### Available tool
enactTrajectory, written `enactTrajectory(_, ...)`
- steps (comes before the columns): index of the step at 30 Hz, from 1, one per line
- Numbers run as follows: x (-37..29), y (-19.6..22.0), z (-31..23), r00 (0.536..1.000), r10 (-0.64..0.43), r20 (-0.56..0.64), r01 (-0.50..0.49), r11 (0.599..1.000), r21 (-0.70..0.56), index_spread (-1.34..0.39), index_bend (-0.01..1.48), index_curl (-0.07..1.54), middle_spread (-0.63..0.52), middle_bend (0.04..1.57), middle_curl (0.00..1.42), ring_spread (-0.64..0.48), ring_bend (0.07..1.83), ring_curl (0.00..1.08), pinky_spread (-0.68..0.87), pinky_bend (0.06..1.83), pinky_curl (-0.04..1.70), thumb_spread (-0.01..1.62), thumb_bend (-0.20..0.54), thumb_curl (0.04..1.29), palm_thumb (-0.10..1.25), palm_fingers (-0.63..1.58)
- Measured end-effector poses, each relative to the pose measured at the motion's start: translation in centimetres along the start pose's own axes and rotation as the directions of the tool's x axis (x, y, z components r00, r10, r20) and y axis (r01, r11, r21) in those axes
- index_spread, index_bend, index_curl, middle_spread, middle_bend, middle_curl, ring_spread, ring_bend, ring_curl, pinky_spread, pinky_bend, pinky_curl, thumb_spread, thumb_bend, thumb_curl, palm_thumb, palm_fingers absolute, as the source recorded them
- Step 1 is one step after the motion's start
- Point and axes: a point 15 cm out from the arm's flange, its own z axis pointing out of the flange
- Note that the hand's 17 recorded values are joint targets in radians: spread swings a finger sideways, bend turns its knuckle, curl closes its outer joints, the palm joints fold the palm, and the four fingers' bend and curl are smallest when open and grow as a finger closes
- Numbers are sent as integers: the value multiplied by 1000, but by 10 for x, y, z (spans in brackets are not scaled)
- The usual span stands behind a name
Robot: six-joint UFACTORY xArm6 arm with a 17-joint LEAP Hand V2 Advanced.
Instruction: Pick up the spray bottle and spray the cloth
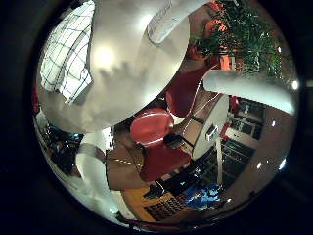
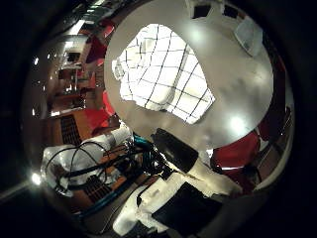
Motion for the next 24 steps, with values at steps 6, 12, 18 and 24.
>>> enactTrajectory(6,20,8,-20,1000,16,-3,-16,998,61,-351,128,301,0,221,383,173,370,267,387,239,272,1192,-18,256,475,295)
enactTrajectory(12,39,10,-36,999,26,25,-29,992,124,-337,142,254,12,233,386,177,435,280,386,323,303,1174,-28,254,424,213)
enactTrajectory(18,49,2,-51,987,50,156,-90,961,261,-330,165,259,2,275,392,168,486,284,389,326,299,1160,-21,254,400,277)
enactTrajectory(24,64,-7,-66,955,52,293,-179,887,425,-319,162,275,-42,334,406,79,585,296,387,319,285,1163,-17,267,440,388)
